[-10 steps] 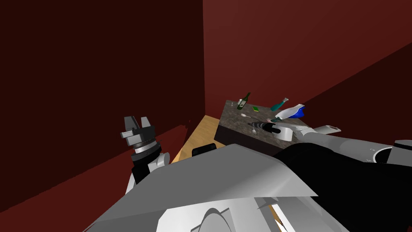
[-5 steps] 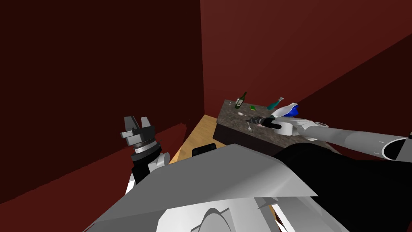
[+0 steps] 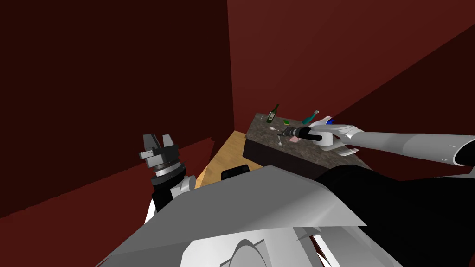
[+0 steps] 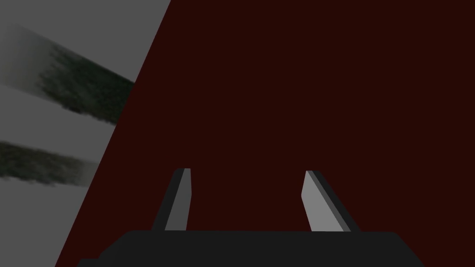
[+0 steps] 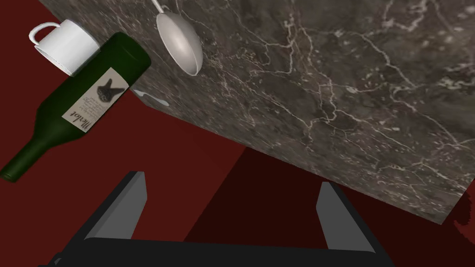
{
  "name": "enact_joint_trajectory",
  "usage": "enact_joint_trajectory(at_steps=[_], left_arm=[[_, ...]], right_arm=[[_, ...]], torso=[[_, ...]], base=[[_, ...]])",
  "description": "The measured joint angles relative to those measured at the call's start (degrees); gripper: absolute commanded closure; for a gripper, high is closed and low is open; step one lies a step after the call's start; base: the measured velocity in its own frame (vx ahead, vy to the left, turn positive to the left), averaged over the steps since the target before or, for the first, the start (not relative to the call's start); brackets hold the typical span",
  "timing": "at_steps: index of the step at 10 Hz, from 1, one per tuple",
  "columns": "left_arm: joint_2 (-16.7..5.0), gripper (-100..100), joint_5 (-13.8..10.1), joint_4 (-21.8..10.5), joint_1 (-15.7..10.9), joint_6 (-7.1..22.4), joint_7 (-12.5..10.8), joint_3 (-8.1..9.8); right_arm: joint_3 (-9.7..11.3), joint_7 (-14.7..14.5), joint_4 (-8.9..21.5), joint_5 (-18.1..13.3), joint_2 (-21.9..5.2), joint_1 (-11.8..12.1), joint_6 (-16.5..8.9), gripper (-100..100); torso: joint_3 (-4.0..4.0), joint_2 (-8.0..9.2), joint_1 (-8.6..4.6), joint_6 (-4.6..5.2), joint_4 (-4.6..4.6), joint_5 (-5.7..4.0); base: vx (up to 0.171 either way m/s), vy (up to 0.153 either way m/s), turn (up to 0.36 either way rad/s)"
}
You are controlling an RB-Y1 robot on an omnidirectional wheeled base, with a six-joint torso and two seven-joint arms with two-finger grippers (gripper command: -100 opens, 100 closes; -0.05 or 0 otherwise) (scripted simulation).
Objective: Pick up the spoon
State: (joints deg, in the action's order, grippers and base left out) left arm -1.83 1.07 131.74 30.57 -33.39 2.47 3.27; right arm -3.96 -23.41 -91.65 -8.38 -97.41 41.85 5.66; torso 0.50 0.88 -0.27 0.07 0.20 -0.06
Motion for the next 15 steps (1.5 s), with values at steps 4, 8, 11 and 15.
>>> enact_joint_trajectory(at_steps=[4, 8, 11, 15], left_arm=[[0.0, 0, 0.0, 0.0, 0.01, 0.0, 0.0, 0.0], [0.0, 0, 0.0, 0.0, 0.01, 0.0, 0.0, 0.0], [0.0, 0, 0.0, 0.0, 0.02, 0.0, 0.0, 0.0], [0.0, 0, 0.0, 0.0, 0.02, 0.0, 0.0, 0.0]], right_arm=[[0.99, -3.72, -3.04, -2.84, -6.23, -2.23, 2.46, -100], [-2.11, -5.93, -5.77, -4.7, -9.85, 1.07, 3.14, -100], [-2.47, -7.48, -7.39, -6.33, -12.72, 1.78, 3.41, -100], [-1.36, -7.96, -9.3, -8.59, -16.09, 1.69, 3.18, -100]], torso=[[-0.17, -0.28, 0.12, -0.02, -0.07, 0.03], [-0.26, -0.45, 0.19, -0.02, -0.11, 0.04], [-0.32, -0.56, 0.18, 0.02, -0.13, 0.01], [-0.35, -0.6, 0.18, 0.01, -0.14, 0.01]], base=[[-0.095, -0.058, 0.019], [-0.059, -0.046, 0.033], [-0.034, -0.046, 0.02], [-0.025, -0.037, 0.029]])
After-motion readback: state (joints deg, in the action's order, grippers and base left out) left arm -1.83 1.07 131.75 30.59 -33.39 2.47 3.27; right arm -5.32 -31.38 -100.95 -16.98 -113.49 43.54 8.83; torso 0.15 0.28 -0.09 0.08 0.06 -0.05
